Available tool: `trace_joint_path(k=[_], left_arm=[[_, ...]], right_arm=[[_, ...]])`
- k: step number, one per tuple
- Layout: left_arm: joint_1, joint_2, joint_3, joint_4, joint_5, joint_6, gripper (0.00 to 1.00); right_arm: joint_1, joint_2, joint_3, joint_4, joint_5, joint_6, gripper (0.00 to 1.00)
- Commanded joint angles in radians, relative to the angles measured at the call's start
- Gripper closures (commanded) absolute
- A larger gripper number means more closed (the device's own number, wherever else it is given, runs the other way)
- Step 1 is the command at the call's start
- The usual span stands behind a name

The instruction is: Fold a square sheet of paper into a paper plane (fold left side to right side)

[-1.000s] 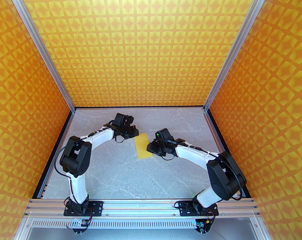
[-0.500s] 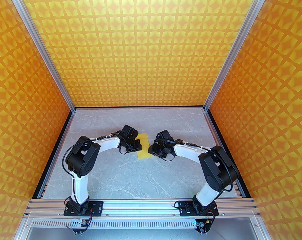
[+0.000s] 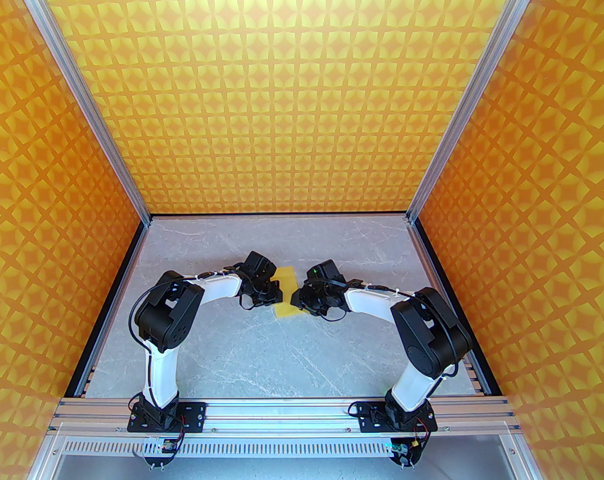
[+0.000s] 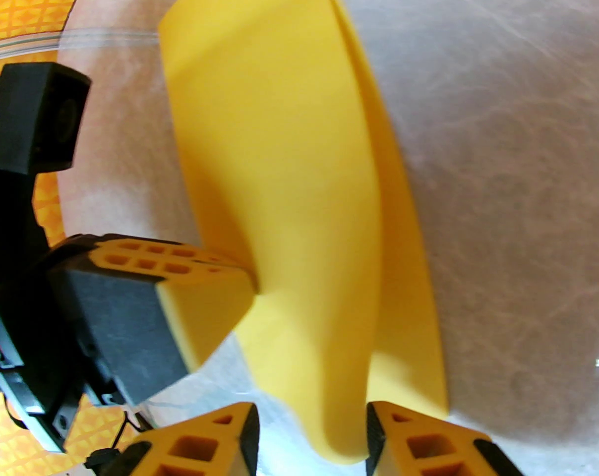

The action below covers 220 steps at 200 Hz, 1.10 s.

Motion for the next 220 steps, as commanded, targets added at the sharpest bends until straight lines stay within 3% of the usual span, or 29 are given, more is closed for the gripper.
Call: trace_joint_path(k=[1,87,146,209,220], left_arm=[[-0.005,0.008,-0.009,0.008,-0.01,0.0,1.0],[-0.003,-0.046,-0.006,0.019,-0.01,-0.017,1.0],[0.04,-0.108,-0.049,0.041,-0.009,-0.04,1.0],[0.062,-0.169,-0.111,0.115,0.024,-0.084,0.97],[0.062,-0.17,-0.116,0.126,0.028,-0.087,0.97]], right_arm=[[-0.007,-0.028,0.004,0.066,-0.05,0.034,0.6],[-0.006,0.05,0.02,0.234,-0.098,0.131,0.55],[-0.006,0.074,0.024,0.238,-0.093,0.137,0.52],[-0.007,0.086,0.012,0.265,-0.086,0.152,0.63],[-0.007,0.087,0.009,0.265,-0.083,0.152,0.71]])
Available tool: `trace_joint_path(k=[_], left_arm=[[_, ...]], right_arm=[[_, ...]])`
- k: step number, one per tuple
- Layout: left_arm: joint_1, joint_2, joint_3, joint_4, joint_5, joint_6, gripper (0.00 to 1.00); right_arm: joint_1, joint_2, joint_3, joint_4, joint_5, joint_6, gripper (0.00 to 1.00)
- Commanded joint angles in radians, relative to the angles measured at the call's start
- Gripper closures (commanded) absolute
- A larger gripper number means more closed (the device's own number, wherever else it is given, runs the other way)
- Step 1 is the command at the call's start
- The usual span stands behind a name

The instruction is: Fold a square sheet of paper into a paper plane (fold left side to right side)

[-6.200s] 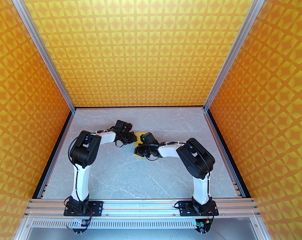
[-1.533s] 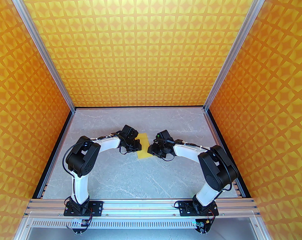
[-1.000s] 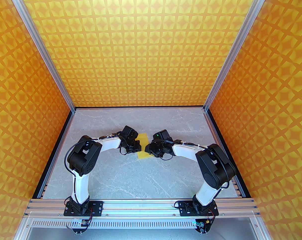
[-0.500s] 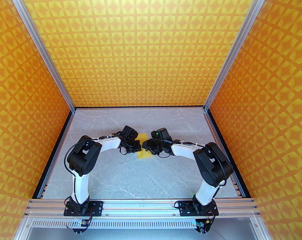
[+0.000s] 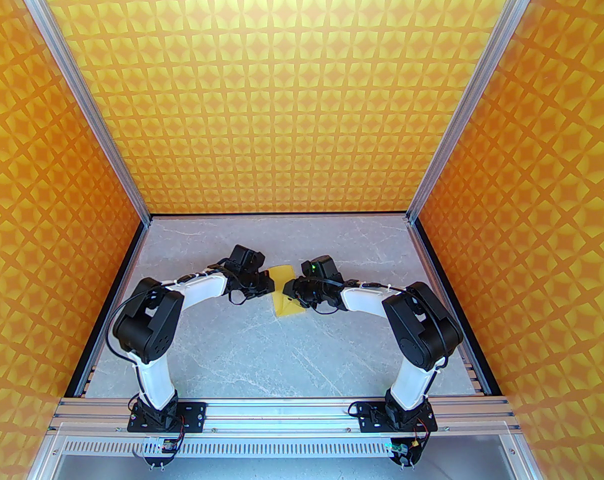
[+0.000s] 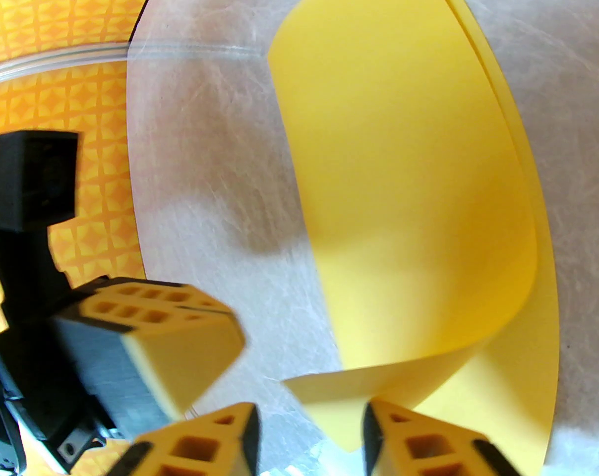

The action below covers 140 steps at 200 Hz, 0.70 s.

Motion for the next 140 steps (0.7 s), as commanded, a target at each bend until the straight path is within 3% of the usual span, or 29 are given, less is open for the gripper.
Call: trace_joint_path(k=[1,74,92,104,140], left_arm=[[-0.002,-0.014,-0.029,0.041,0.024,-0.027,0.97],[-0.004,-0.022,-0.057,0.101,0.046,-0.048,0.96],[-0.007,-0.02,-0.061,0.119,0.059,-0.051,0.96],[-0.008,-0.019,-0.063,0.126,0.065,-0.05,0.96],[-0.015,-0.018,-0.076,0.145,0.073,-0.048,0.91]], right_arm=[[-0.007,0.016,-0.003,0.027,0.004,0.009,0.72],[-0.007,0.03,-0.006,0.027,0.003,0.007,0.76],[-0.007,0.03,-0.007,0.024,0.006,0.006,0.82],[-0.007,0.029,-0.009,0.017,0.012,0.0,0.92],[-0.007,0.033,-0.003,0.004,0.017,-0.006,0.97]])
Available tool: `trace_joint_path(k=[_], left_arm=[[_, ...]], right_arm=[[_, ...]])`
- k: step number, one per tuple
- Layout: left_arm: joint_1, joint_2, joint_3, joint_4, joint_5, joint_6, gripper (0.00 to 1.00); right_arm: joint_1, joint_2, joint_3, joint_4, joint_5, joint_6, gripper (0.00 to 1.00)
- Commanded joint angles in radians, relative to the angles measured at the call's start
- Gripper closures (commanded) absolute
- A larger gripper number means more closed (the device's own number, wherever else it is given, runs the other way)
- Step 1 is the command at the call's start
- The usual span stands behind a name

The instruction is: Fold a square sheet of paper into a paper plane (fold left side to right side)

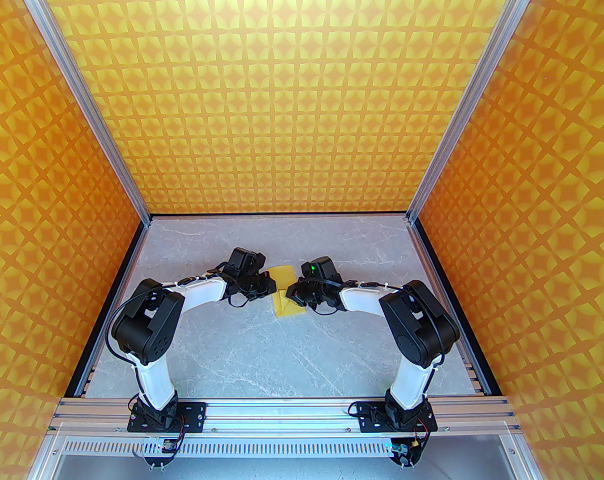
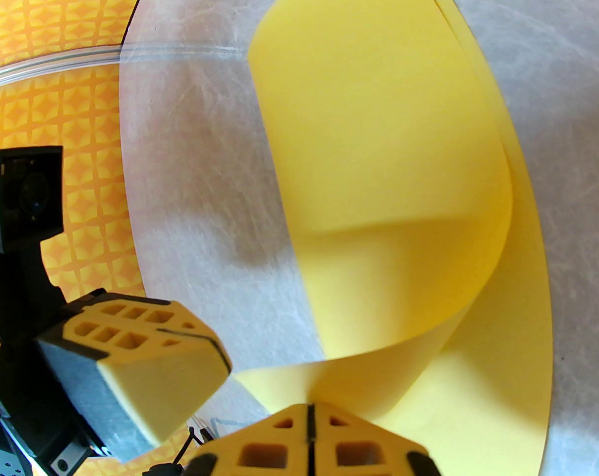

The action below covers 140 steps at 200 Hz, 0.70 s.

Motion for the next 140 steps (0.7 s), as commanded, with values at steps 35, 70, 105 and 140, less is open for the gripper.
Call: trace_joint_path(k=[35,70,105,140], left_arm=[[-0.01,-0.022,-0.064,0.102,0.026,-0.043,0.87],[-0.022,-0.041,-0.135,0.236,0.001,-0.098,0.82],[-0.032,-0.09,-0.226,0.359,-0.072,-0.16,0.77],[-0.039,-0.121,-0.27,0.42,-0.103,-0.179,0.77]], right_arm=[[-0.007,0.021,0.002,-0.012,0.018,-0.008,1.0],[-0.008,0.019,0.002,-0.013,0.028,-0.002,1.0],[-0.007,0.02,0.003,-0.012,0.034,0.002,1.0],[-0.007,0.019,0.007,-0.013,0.032,0.004,1.0]])
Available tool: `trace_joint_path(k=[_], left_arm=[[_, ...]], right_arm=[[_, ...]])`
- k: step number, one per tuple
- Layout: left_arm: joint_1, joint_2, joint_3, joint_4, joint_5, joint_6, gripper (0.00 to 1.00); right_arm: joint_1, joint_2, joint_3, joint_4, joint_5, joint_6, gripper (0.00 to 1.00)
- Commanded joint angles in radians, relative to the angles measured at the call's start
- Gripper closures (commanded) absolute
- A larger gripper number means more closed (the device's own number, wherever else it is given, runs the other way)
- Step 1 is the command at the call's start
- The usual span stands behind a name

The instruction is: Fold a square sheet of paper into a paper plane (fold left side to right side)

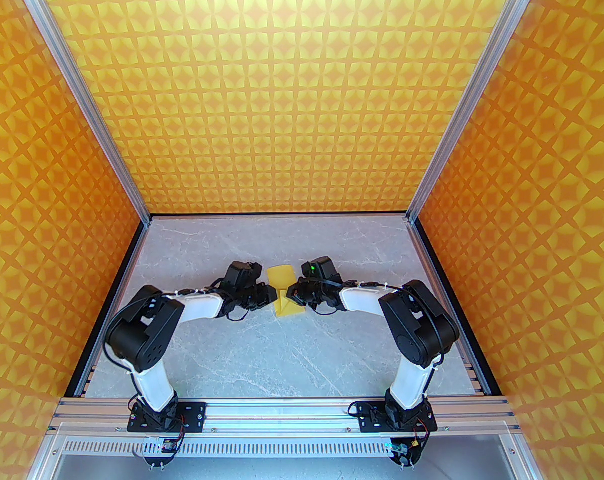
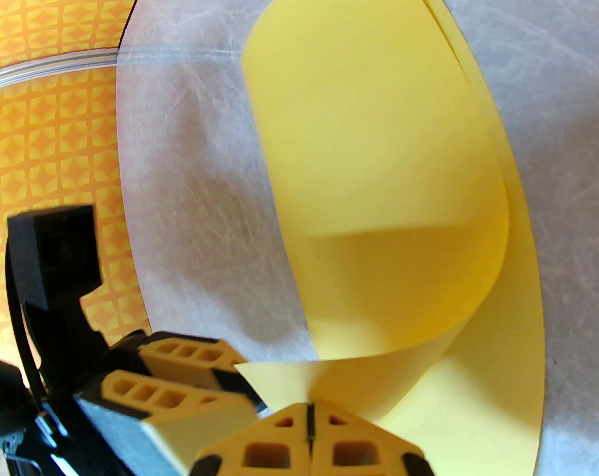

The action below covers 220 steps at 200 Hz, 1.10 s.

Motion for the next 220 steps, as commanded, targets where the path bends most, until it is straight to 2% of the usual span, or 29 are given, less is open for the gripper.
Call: trace_joint_path(k=[1,220], left_arm=[[-0.007,-0.035,-0.022,0.101,-0.045,-0.036,0.77],[-0.026,0.101,0.078,0.05,0.013,0.003,0.79]], right_arm=[[-0.007,0.018,0.007,-0.012,0.018,0.004,1.0],[-0.006,0.015,0.001,-0.005,0.007,0.007,1.0]])
